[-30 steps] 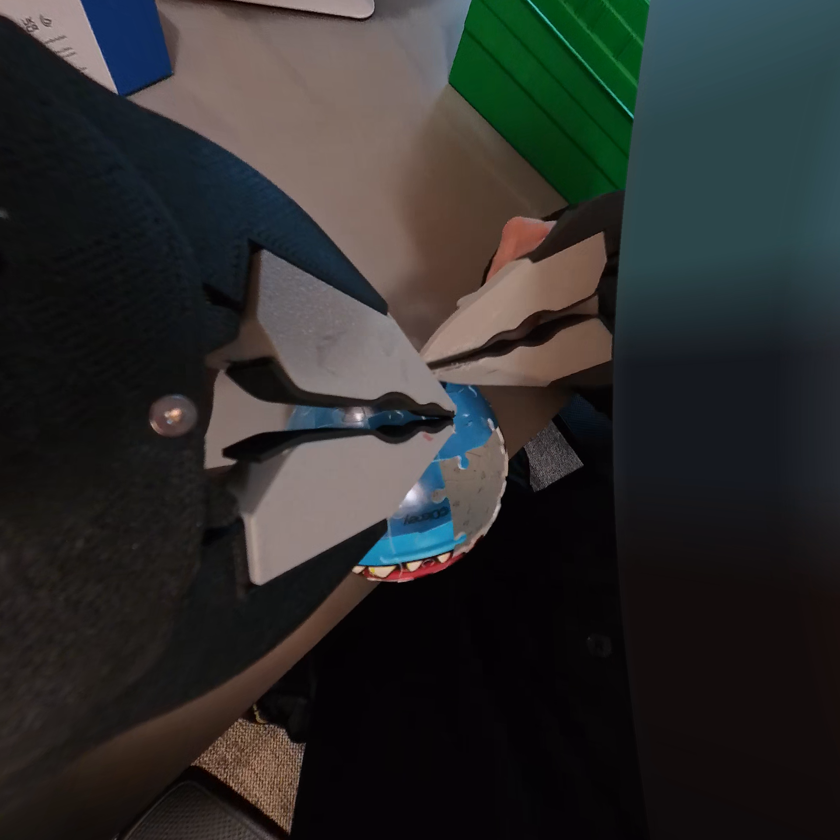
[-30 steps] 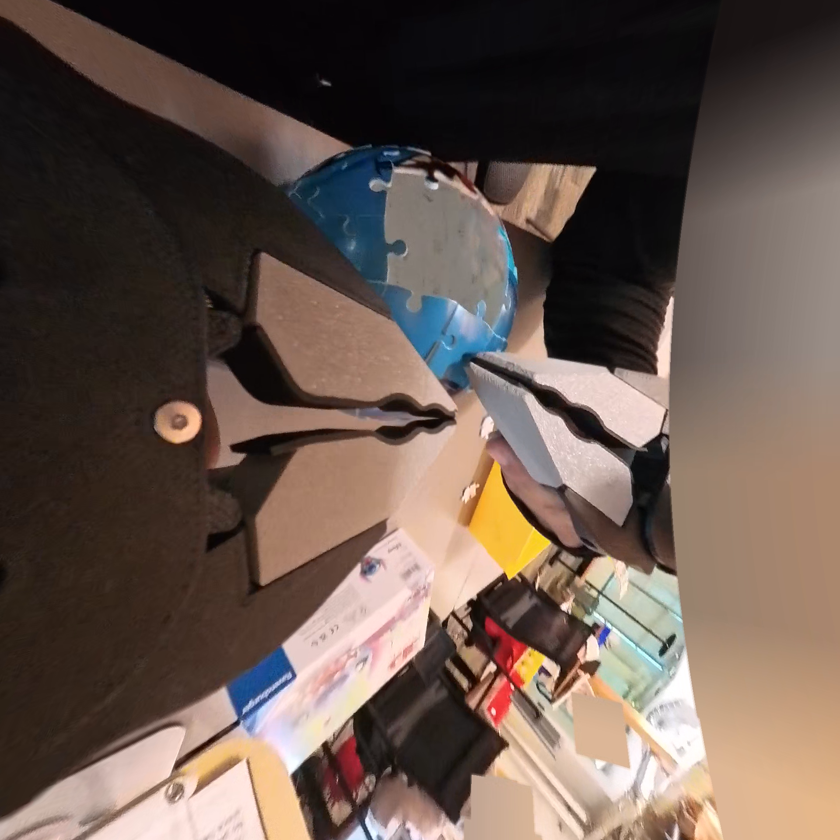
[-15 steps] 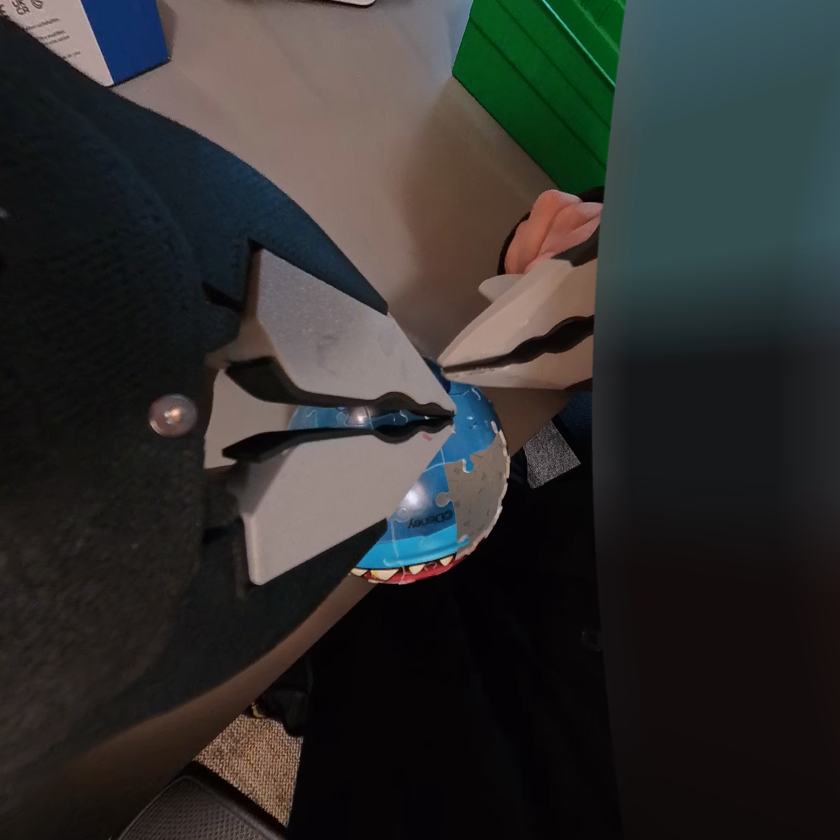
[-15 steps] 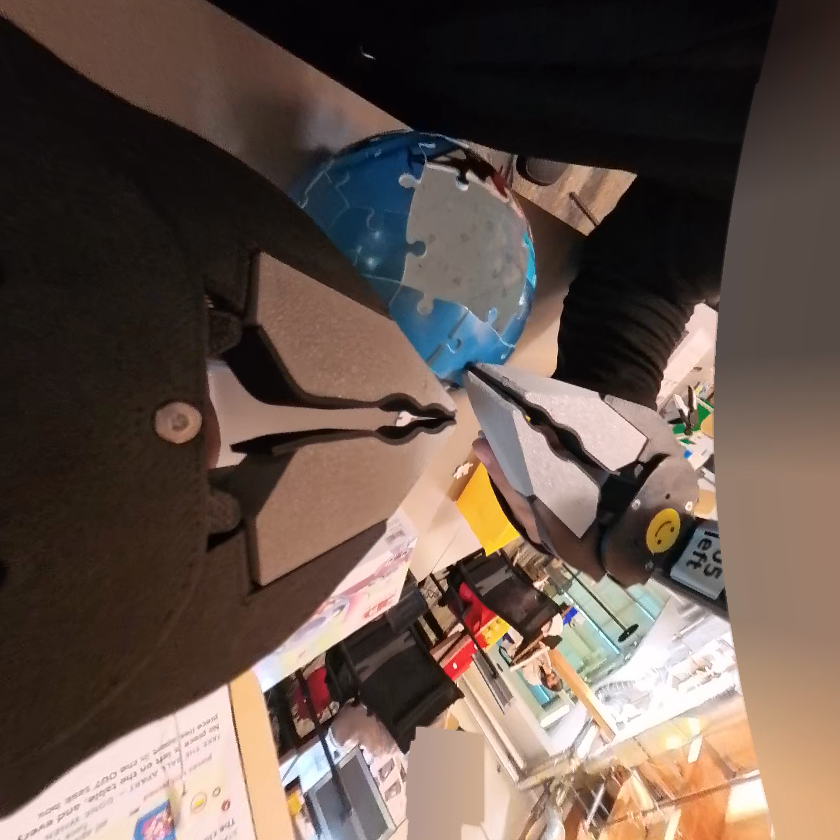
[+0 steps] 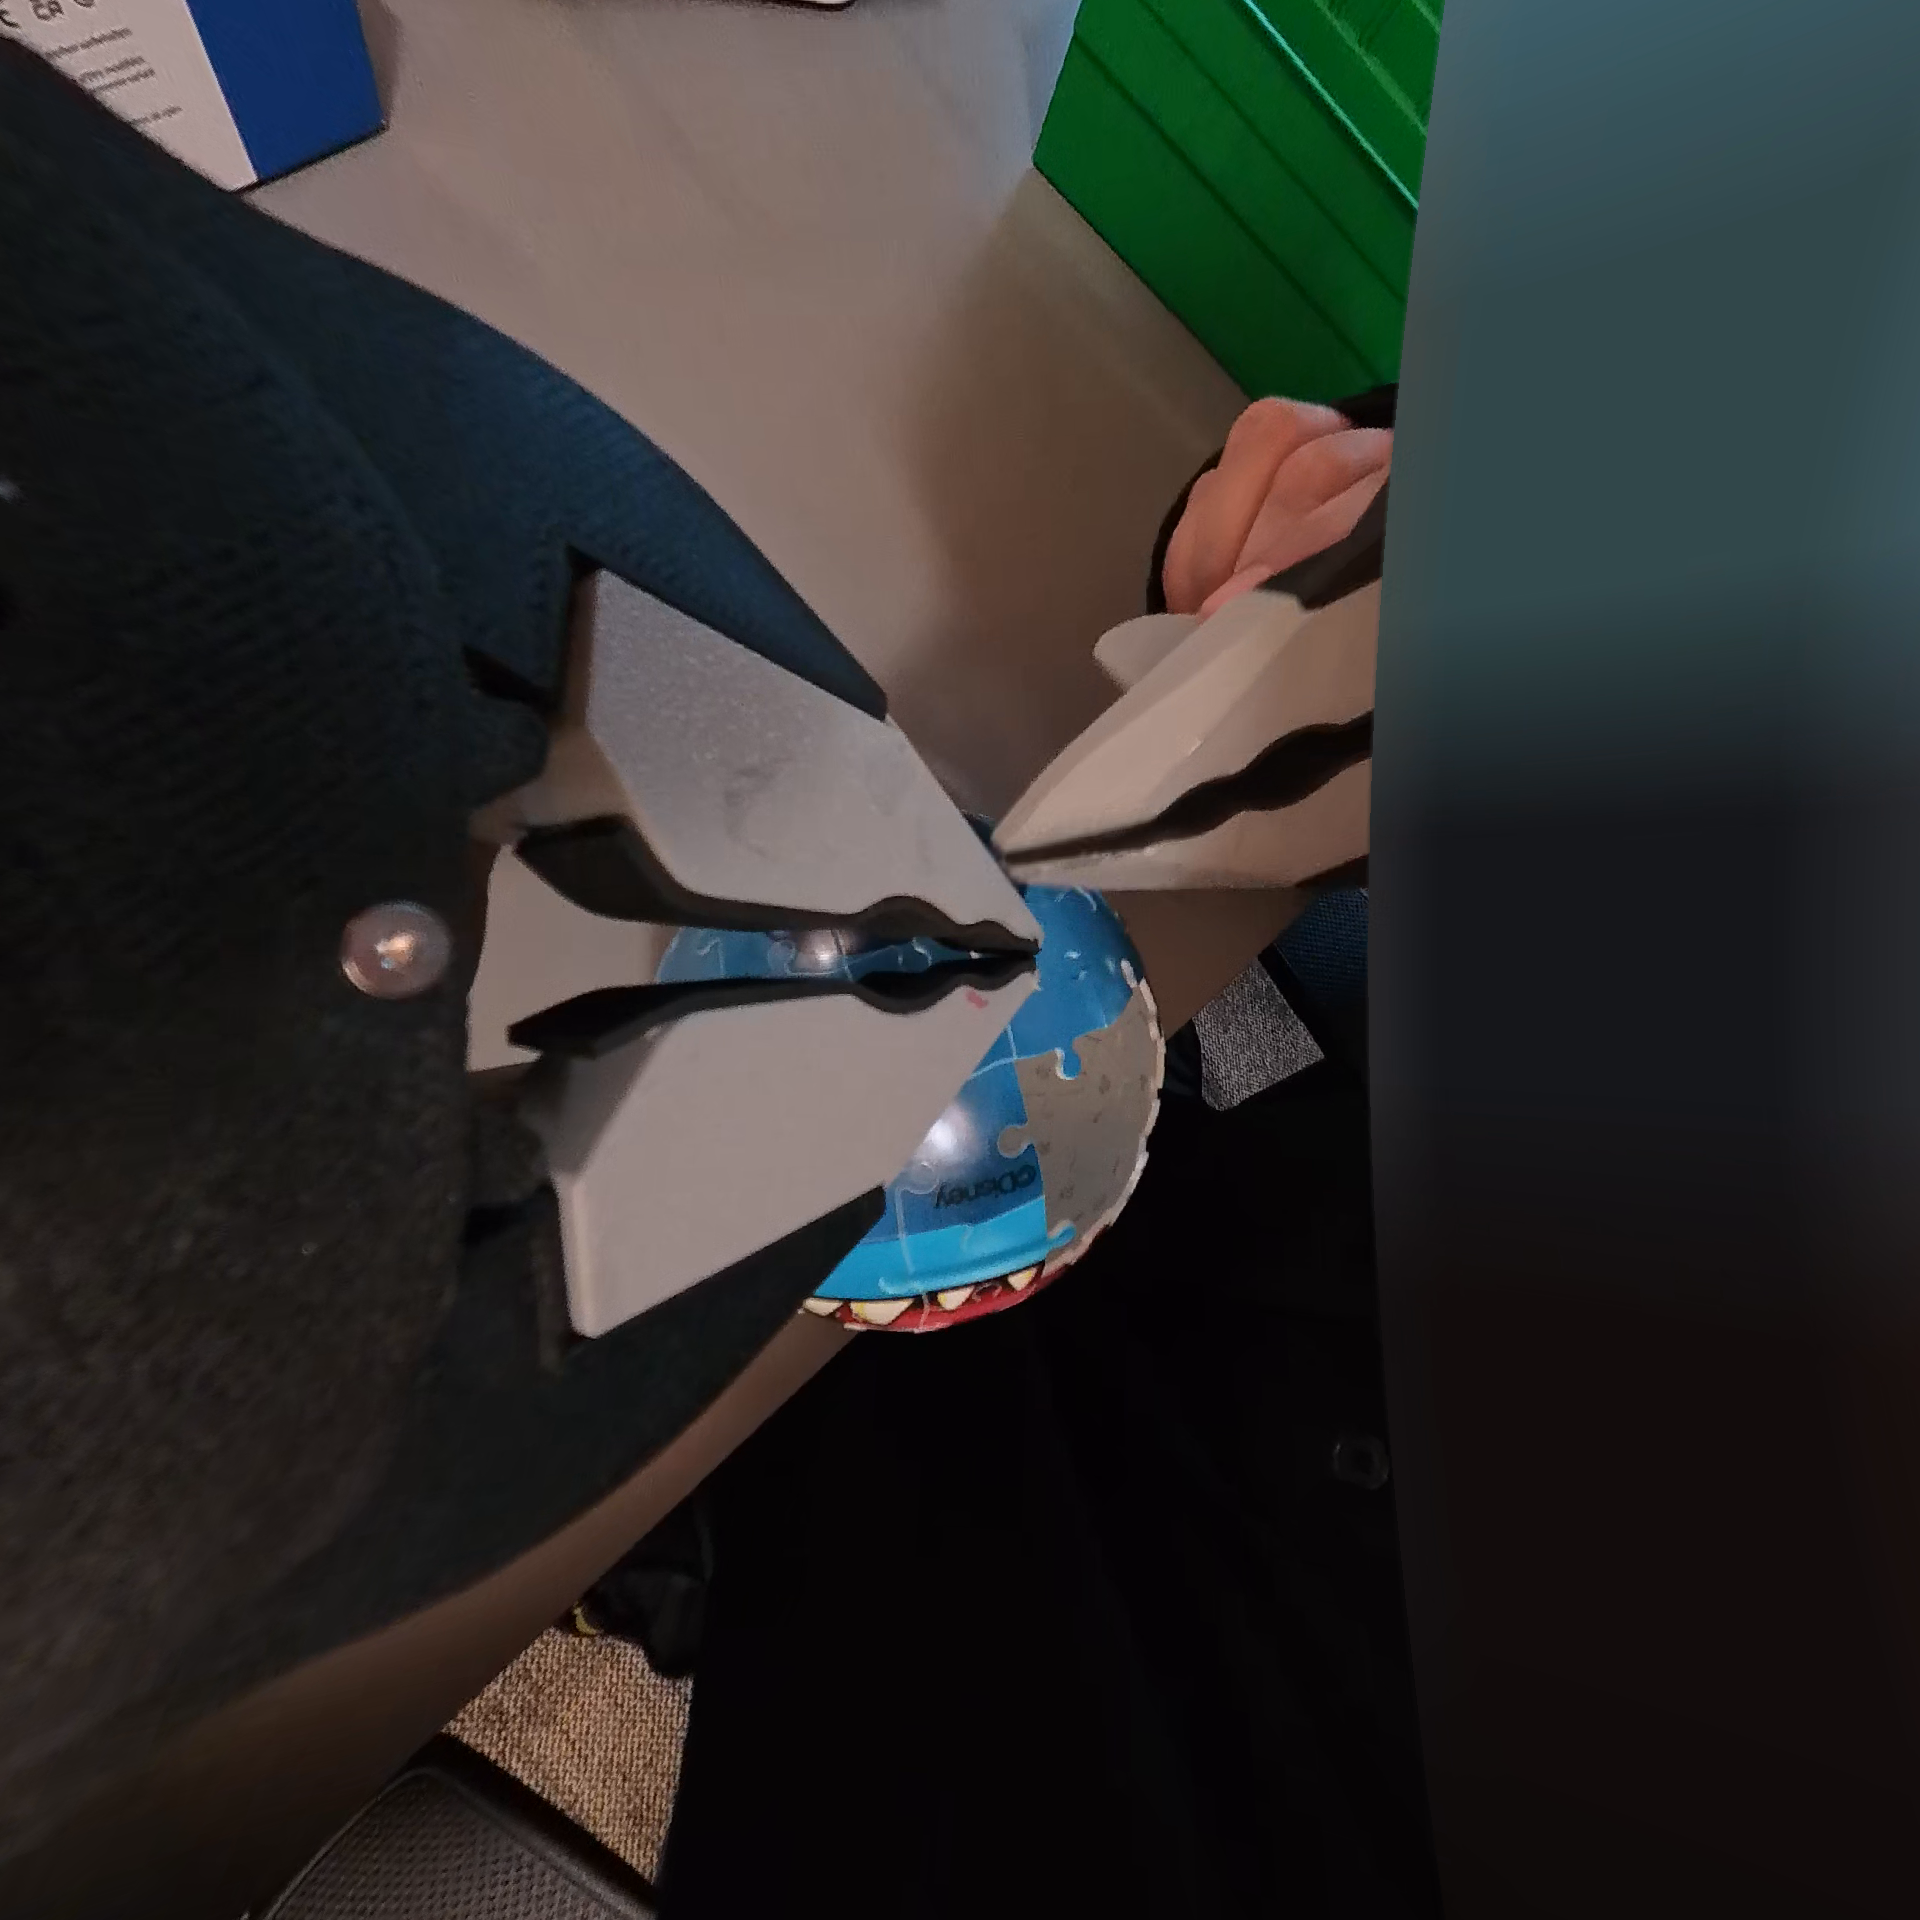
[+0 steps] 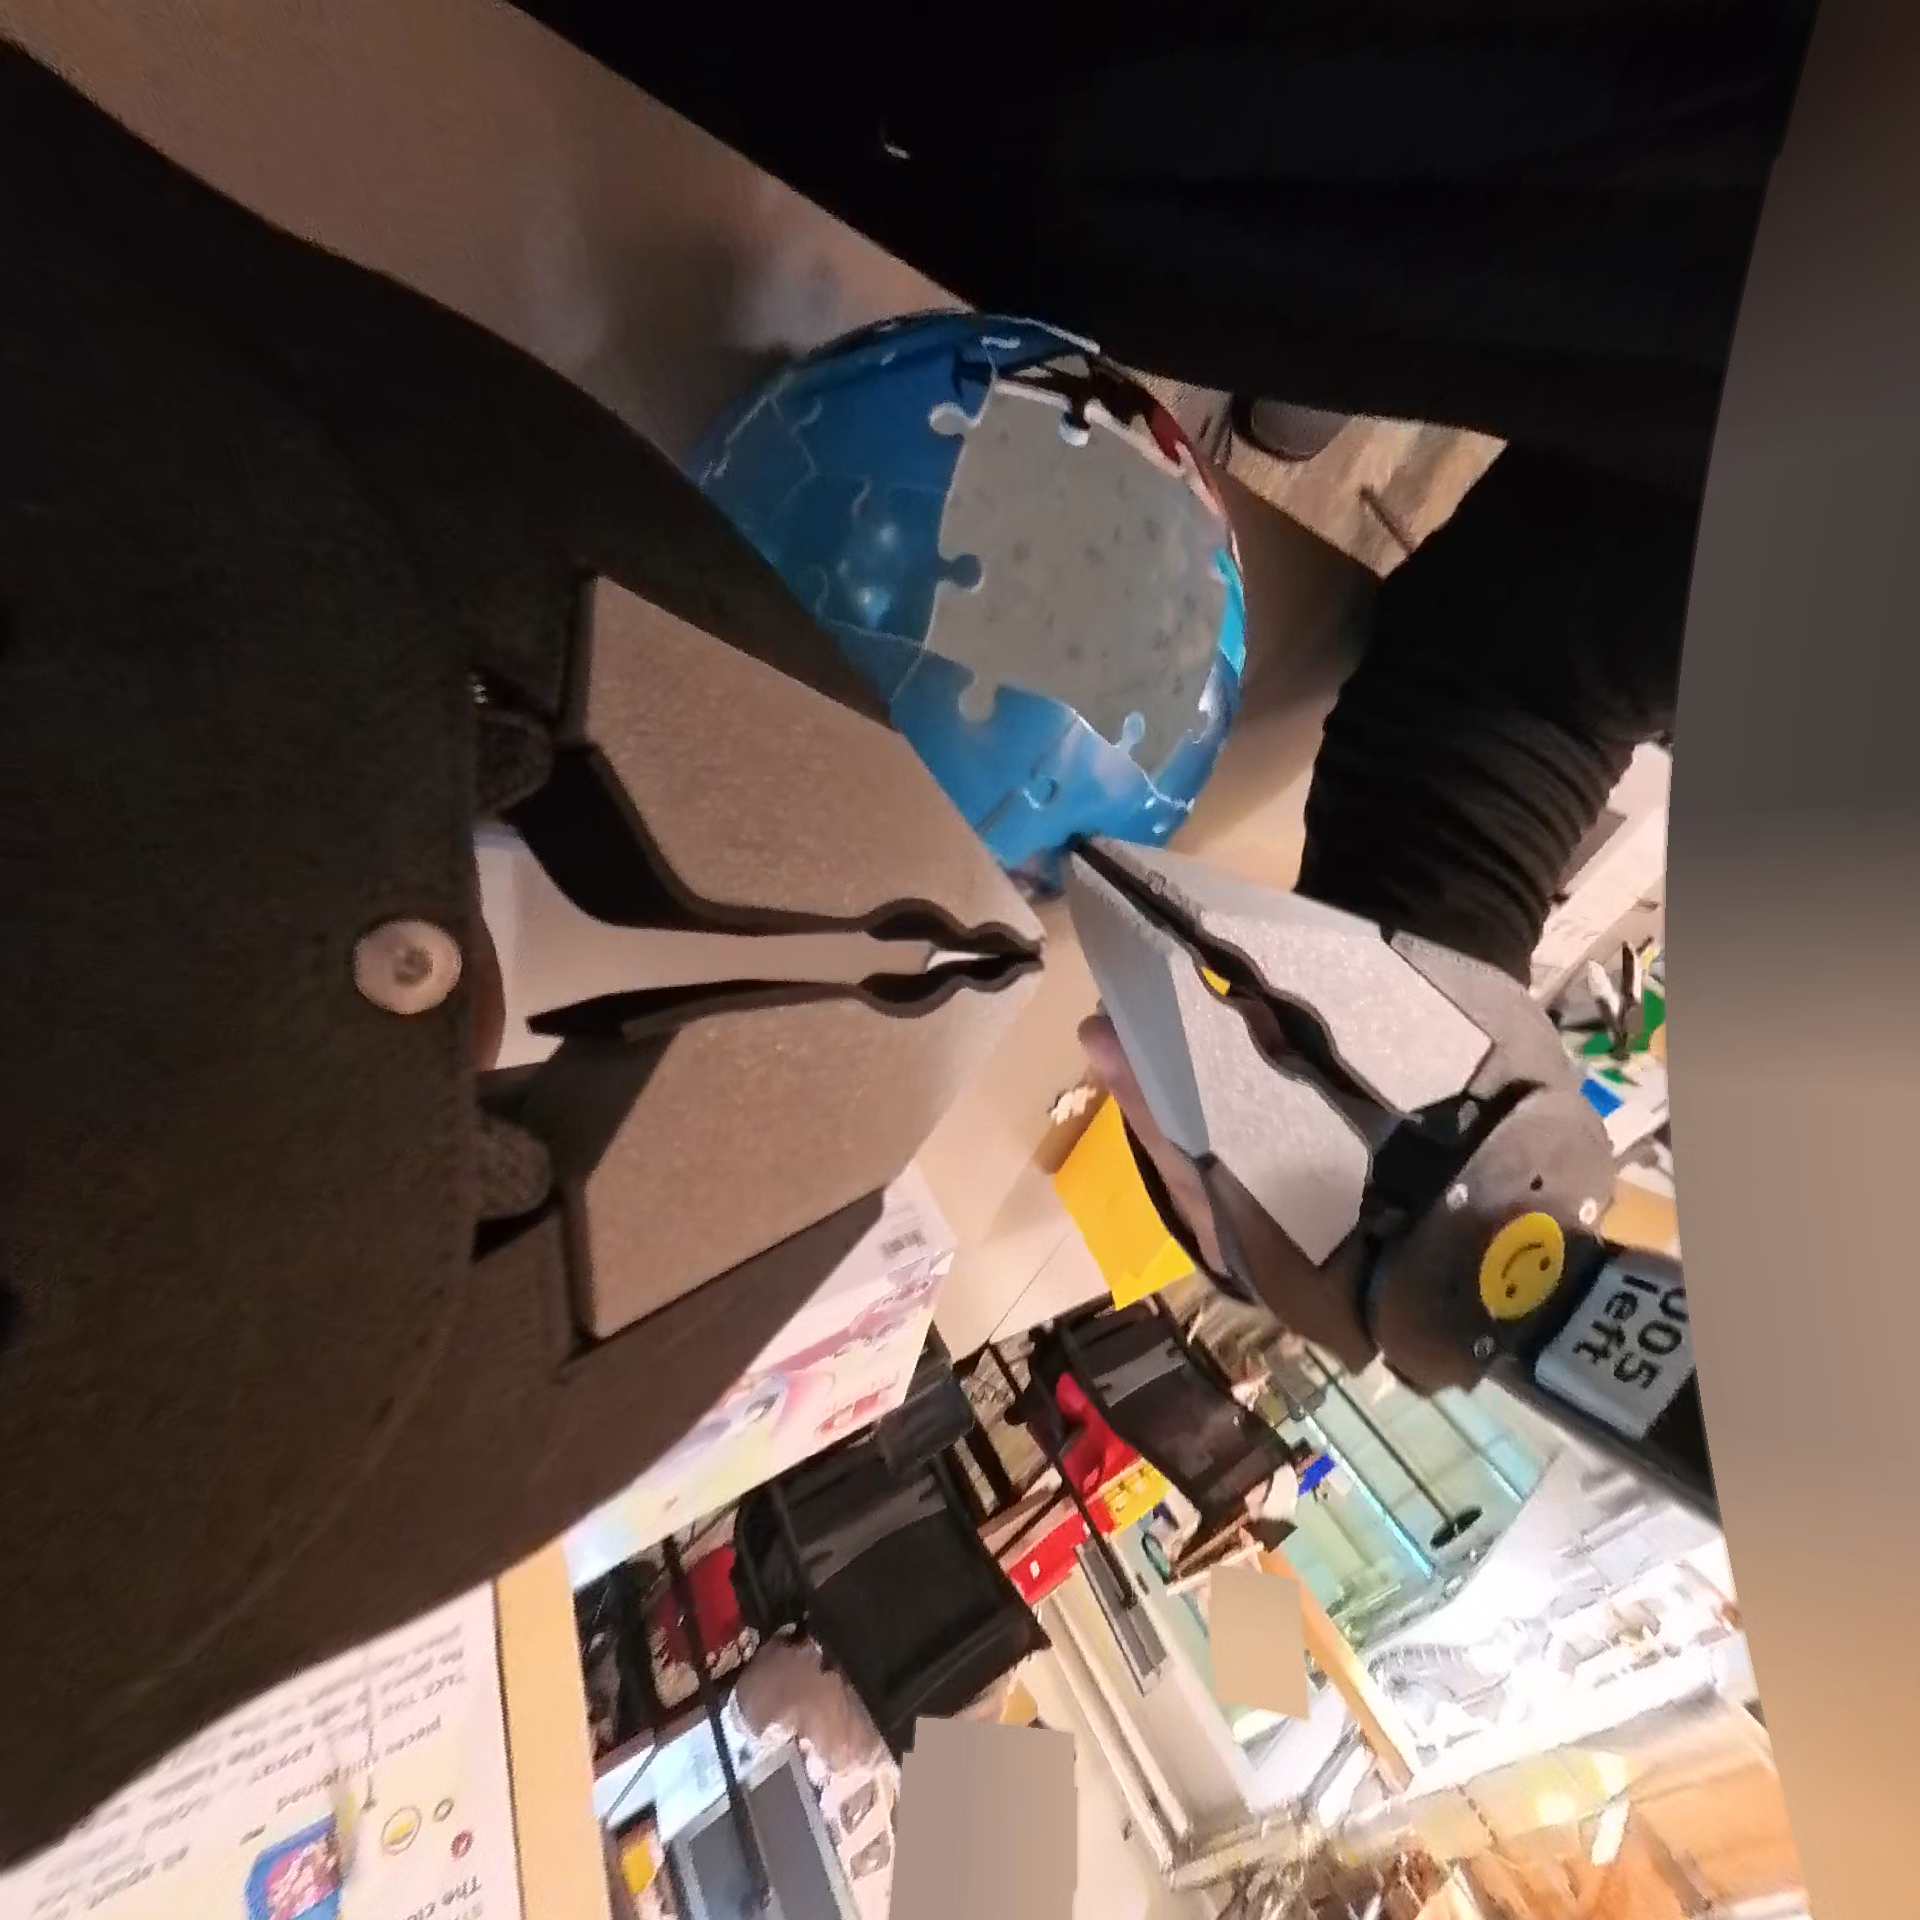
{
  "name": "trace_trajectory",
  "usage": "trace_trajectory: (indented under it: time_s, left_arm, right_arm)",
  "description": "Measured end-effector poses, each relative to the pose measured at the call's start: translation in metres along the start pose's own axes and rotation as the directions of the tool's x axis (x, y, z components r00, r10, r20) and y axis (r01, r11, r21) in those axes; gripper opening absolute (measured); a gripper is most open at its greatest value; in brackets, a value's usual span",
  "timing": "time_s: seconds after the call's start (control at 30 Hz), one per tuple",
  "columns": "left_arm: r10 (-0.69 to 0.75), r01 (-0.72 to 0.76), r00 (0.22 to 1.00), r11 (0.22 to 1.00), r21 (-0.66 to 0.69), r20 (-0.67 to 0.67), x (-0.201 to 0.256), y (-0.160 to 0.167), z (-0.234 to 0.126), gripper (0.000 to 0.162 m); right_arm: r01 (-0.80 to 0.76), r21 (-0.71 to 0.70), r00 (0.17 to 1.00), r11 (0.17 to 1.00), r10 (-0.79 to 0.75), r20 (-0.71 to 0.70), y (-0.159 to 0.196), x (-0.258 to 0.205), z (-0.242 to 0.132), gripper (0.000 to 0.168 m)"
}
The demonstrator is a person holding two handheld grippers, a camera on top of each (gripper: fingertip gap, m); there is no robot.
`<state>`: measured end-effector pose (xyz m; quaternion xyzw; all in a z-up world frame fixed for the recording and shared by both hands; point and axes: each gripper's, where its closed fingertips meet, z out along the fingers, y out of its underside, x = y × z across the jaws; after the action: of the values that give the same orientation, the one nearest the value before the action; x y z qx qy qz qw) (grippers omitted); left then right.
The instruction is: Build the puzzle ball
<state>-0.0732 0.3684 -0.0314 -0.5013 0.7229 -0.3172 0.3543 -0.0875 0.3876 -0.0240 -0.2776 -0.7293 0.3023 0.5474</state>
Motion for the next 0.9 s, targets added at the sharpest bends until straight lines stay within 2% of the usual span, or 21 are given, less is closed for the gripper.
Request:
trace_trajectory:
  time_s: [0.13,0.23,0.47,0.57,0.7,0.9]
  left_arm:
    - [0.001,-0.001,1.000,1.000,0.000,-0.002,0.001,0.000,0.000,0.000]
    - [0.002,-0.002,1.000,1.000,0.000,-0.002,0.001,0.000,-0.001,0.000]
    - [0.015,-0.015,1.000,1.000,-0.003,-0.004,0.005,-0.001,-0.002,0.000]
    - [0.016,-0.016,1.000,1.000,-0.001,-0.018,0.007,-0.001,-0.004,0.000]
    - [0.032,-0.033,0.999,0.999,-0.017,-0.015,0.010,0.000,-0.011,0.001]
    - [0.037,-0.037,0.999,0.999,-0.004,-0.004,0.009,-0.003,-0.017,0.001]
  right_arm:
    - [0.031,-0.029,0.999,0.999,-0.031,0.014,0.004,-0.006,0.003,0.000]
    - [0.052,-0.010,0.998,0.999,-0.052,-0.042,-0.001,0.004,0.000,0.000]
    - [0.061,-0.022,0.998,0.998,-0.061,0.023,-0.001,-0.006,0.007,0.000]
    - [0.071,-0.002,0.997,0.997,-0.071,-0.036,-0.007,0.006,0.004,0.000]
    - [0.104,-0.036,0.994,0.994,-0.103,0.028,-0.003,-0.008,0.010,0.000]
    - [0.104,-0.020,0.994,0.994,-0.105,-0.022,-0.007,0.003,0.007,0.000]
